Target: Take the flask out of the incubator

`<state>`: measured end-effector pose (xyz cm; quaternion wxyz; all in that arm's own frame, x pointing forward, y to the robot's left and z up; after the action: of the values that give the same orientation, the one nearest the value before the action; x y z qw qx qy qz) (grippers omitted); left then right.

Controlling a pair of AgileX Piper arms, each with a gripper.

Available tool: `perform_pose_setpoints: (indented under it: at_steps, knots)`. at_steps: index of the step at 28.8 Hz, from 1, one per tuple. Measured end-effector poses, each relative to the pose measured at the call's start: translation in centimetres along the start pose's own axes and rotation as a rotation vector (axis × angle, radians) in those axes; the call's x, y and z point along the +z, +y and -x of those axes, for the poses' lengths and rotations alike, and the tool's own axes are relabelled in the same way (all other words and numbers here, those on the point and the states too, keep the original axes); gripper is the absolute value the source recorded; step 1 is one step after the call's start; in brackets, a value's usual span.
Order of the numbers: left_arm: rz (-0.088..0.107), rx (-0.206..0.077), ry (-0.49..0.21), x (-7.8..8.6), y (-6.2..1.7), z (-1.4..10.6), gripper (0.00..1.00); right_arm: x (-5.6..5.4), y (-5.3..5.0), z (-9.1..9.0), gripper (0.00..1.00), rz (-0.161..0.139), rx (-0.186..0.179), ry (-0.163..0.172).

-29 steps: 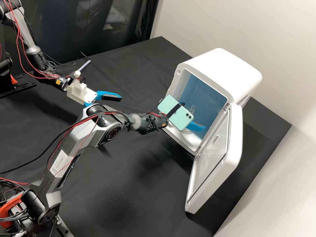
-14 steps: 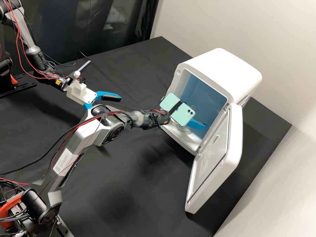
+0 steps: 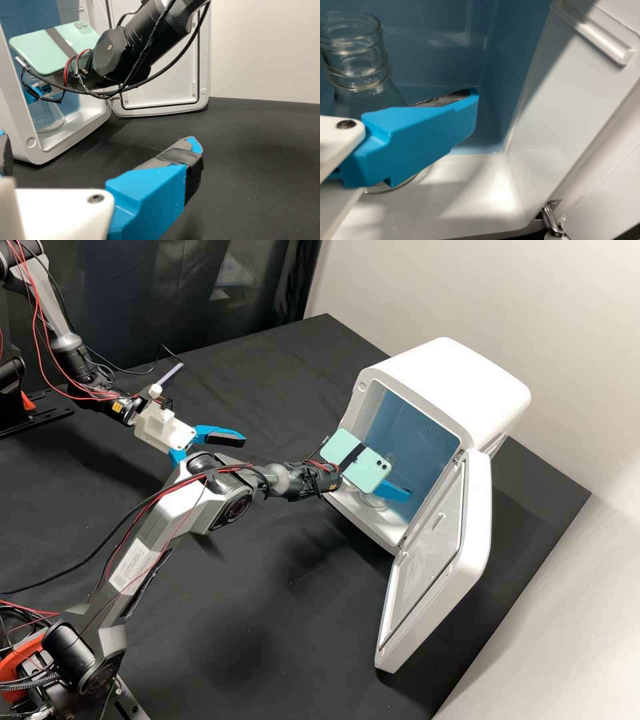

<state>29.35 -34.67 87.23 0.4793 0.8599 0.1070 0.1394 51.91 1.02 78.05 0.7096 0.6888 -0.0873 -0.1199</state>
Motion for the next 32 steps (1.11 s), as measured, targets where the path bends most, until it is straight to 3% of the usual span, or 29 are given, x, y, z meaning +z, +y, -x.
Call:
perform_pose_setpoints:
  at_steps: [7,17,27,32]
  knots:
    - [0.000,0.000,0.000,0.0,0.00,0.0,1.00,0.7,-1.2,-0.4,0.00,0.007,-0.021,-0.014]
    - [0.000,0.000,0.000,0.0,0.00,0.0,1.00,0.7,-1.2,-0.4,0.00,0.008,-0.021,-0.014]
    - [0.000,0.000,0.000,0.0,0.00,0.0,1.00,1.0,-1.4,-1.1,0.00,0.042,-0.018,-0.016]
    - [-0.007,0.000,-0.002,0.1,-0.01,0.0,1.00,1.3,-1.4,-1.2,0.00,0.041,-0.015,-0.021]
